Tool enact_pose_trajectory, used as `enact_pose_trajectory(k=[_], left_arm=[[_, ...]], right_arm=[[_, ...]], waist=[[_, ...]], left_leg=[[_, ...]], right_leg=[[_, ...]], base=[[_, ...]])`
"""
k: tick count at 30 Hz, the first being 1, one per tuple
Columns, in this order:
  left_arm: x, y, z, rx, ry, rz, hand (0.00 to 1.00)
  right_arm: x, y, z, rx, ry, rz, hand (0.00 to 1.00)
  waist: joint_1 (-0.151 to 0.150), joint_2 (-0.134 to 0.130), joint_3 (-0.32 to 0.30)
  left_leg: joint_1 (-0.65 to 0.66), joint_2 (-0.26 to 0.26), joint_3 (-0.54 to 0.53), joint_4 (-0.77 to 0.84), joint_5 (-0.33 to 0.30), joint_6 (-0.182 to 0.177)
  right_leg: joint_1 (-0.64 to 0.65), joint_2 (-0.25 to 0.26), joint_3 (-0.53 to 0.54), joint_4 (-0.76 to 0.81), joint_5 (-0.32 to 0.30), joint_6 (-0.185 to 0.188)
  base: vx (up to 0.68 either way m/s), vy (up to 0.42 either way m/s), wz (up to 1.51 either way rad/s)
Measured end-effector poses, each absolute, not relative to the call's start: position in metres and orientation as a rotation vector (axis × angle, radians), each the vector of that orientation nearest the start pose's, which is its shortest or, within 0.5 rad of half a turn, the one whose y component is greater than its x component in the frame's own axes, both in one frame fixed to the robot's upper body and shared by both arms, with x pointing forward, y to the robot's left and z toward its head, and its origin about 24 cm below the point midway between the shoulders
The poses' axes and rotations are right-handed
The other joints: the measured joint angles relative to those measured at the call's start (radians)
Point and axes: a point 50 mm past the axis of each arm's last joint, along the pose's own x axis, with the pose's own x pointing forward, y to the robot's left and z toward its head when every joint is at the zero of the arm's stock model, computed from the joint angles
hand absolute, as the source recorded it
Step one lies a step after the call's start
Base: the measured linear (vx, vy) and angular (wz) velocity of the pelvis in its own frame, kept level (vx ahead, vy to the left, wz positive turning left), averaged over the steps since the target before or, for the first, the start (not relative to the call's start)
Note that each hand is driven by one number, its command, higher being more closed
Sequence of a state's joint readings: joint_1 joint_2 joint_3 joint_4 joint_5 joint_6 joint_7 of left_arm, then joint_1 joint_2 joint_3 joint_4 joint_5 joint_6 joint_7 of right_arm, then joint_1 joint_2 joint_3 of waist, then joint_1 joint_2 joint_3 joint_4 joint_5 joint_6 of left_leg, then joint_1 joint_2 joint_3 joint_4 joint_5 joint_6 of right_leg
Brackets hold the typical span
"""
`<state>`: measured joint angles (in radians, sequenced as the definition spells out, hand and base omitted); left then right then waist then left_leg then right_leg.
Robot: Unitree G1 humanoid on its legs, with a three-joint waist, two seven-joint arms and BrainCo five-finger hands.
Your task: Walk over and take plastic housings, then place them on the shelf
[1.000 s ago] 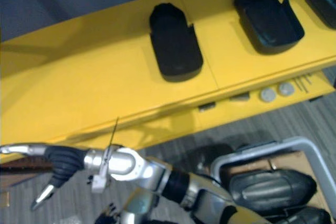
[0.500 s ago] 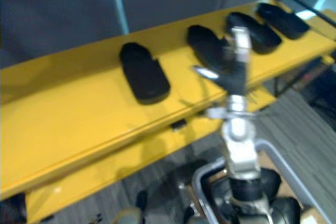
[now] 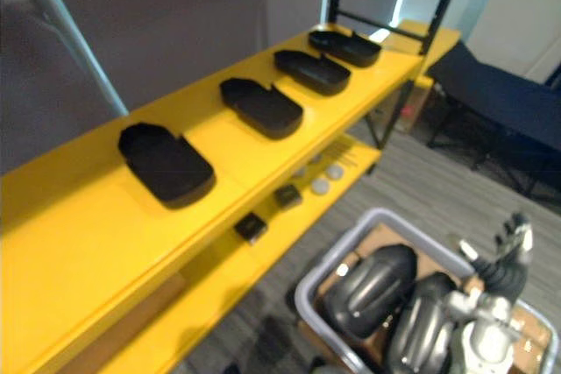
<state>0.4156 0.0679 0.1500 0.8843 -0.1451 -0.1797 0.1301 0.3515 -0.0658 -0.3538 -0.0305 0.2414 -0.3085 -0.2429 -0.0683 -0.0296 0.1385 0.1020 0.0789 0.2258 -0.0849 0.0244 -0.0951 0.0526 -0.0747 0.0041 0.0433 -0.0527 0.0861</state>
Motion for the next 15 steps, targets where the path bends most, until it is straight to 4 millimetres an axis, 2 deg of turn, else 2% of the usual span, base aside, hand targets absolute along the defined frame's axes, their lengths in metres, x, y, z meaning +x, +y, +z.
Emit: enact_pose_trajectory(k=[2, 5, 15], left_arm=[[0.003, 0.215, -0.153, -0.013, 1.083, 0.481, 0.00], [0.006, 0.214, -0.151, 0.026, 1.055, 0.439, 0.00], [0.025, 0.218, -0.143, 0.227, 1.008, 0.164, 0.00]], right_arm=[[0.142, -0.264, 0.013, 0.072, -0.049, -0.700, 0.00], [0.145, -0.256, 0.011, 0.088, -0.045, -0.695, 0.00], [0.153, -0.255, 0.014, 0.099, -0.067, -0.702, 0.00]], waist=[[-0.001, 0.006, -0.003], [0.001, 0.002, -0.001], [0.000, -0.001, 0.007]], left_leg=[[0.000, -0.007, 0.001, 0.000, -0.002, 0.004], [-0.001, -0.013, 0.003, 0.000, -0.005, 0.007], [-0.015, -0.015, 0.042, 0.005, -0.017, 0.018]], right_leg=[[0.000, -0.008, 0.001, 0.000, 0.000, 0.003], [-0.002, -0.014, 0.002, -0.002, -0.003, 0.004], [-0.035, -0.012, 0.045, -0.007, 0.017, 0.015]], base=[[0.00, 0.047, -0.02], [0.00, 0.012, 0.00], [0.05, 0.009, -0.11]])
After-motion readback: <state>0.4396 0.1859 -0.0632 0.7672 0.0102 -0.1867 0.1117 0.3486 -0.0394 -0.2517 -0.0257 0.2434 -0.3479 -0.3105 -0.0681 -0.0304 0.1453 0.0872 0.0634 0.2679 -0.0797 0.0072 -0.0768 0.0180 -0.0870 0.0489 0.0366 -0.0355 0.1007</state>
